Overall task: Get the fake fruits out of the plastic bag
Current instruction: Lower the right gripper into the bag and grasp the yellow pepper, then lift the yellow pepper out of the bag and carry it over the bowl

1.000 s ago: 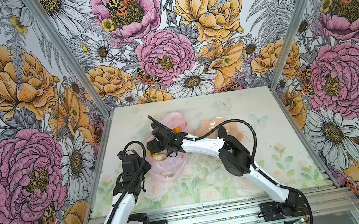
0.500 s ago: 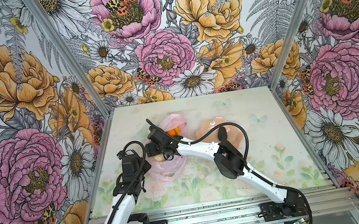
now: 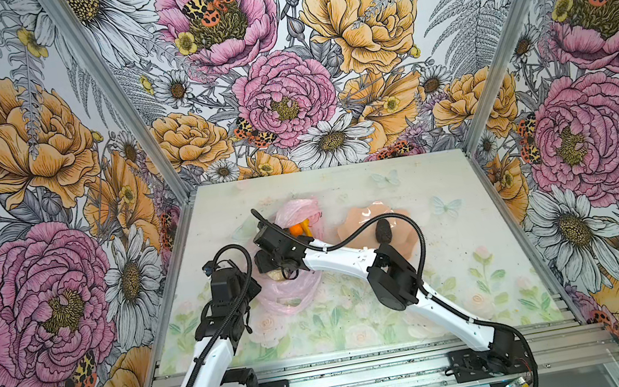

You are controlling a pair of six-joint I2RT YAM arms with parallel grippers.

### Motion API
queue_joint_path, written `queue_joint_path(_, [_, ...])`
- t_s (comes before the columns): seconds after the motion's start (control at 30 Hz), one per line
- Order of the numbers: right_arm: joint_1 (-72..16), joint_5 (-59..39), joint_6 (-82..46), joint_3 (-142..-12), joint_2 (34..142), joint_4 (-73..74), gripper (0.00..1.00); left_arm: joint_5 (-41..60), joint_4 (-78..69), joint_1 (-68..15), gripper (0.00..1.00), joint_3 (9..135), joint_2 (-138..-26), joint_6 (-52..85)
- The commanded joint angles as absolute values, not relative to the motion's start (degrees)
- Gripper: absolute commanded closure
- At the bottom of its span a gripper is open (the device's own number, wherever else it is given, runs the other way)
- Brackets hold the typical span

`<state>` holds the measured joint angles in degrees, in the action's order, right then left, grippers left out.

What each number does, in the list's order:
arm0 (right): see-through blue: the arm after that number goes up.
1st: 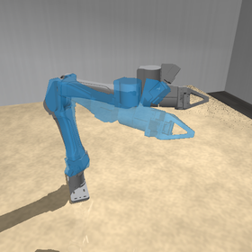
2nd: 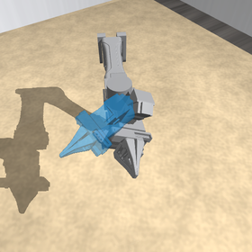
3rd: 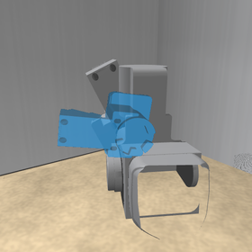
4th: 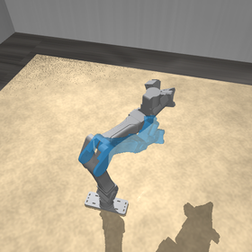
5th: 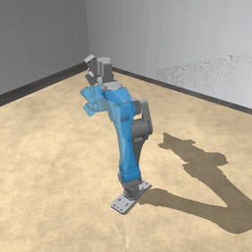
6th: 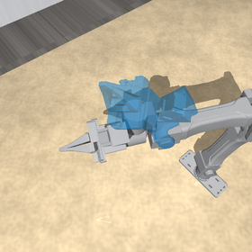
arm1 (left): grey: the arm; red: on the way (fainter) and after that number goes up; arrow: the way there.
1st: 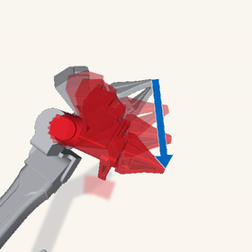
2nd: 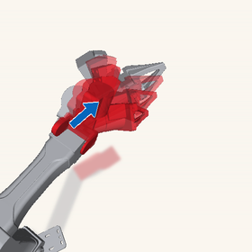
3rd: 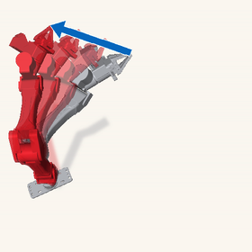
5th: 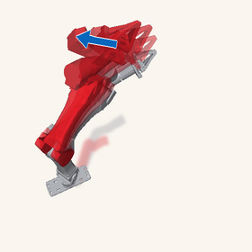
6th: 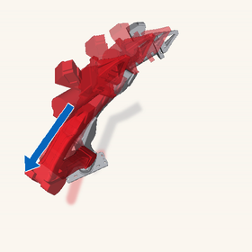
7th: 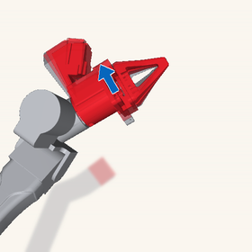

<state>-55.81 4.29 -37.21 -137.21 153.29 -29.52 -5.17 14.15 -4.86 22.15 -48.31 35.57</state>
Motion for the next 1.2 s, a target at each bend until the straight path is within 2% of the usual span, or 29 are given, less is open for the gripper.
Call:
queue_joint_path(0.0, [-55.8,5.4,-35.3,-135.6,146.8,-29.8,0.37,-6.7,13.0,-5.4,0.82,21.4,-47.5,34.3])
queue_joint_path(0.77, [-52.1,4.7,-35.0,-105.4,122.2,-24.6,0.37,-6.0,8.6,-6.1,0.83,22.4,-53.0,32.6])
queue_joint_path(1.17, [-42.8,4.0,-32.1,-83.7,101.6,-25.0,0.37,-4.8,6.1,-6.1,0.83,23.4,-56.7,31.0])
